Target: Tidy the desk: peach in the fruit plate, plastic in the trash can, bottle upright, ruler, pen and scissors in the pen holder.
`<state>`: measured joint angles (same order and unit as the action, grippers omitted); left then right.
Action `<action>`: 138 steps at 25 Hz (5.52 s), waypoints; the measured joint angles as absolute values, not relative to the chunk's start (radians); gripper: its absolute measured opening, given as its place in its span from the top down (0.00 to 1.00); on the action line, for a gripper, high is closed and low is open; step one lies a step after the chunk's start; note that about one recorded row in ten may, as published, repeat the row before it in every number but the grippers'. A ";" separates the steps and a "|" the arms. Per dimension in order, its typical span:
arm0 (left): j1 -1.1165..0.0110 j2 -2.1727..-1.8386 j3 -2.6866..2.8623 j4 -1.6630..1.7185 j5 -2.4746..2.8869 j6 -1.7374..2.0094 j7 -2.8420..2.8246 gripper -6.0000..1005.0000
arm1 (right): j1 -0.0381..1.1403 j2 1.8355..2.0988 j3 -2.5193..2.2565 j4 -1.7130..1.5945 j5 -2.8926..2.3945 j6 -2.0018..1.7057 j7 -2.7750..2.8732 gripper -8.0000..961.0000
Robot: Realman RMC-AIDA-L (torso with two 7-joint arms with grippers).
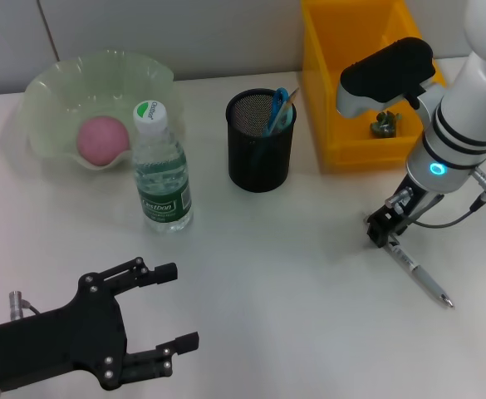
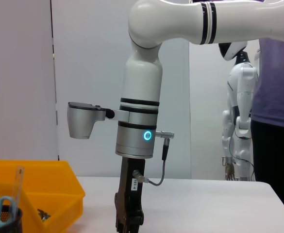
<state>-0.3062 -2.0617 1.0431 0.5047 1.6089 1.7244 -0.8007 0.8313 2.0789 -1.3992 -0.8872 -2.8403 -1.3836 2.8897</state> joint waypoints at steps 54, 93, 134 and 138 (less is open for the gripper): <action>-0.307 -2.062 0.999 0.505 1.608 1.766 -0.862 0.21 | 0.536 2.082 -1.213 -0.875 -1.254 -0.997 1.284 0.81; -0.333 -2.063 0.999 0.506 1.615 1.760 -0.894 0.21 | 0.648 2.086 -1.157 -0.518 -1.002 -1.110 0.915 0.81; -0.333 -2.065 0.999 0.506 1.609 1.759 -0.893 0.21 | 0.659 2.089 -1.143 -0.374 -1.002 -1.113 0.787 0.69; -0.333 -2.065 0.998 0.506 1.608 1.758 -0.893 0.21 | 0.655 2.089 -1.143 -0.380 -1.002 -1.118 0.787 0.62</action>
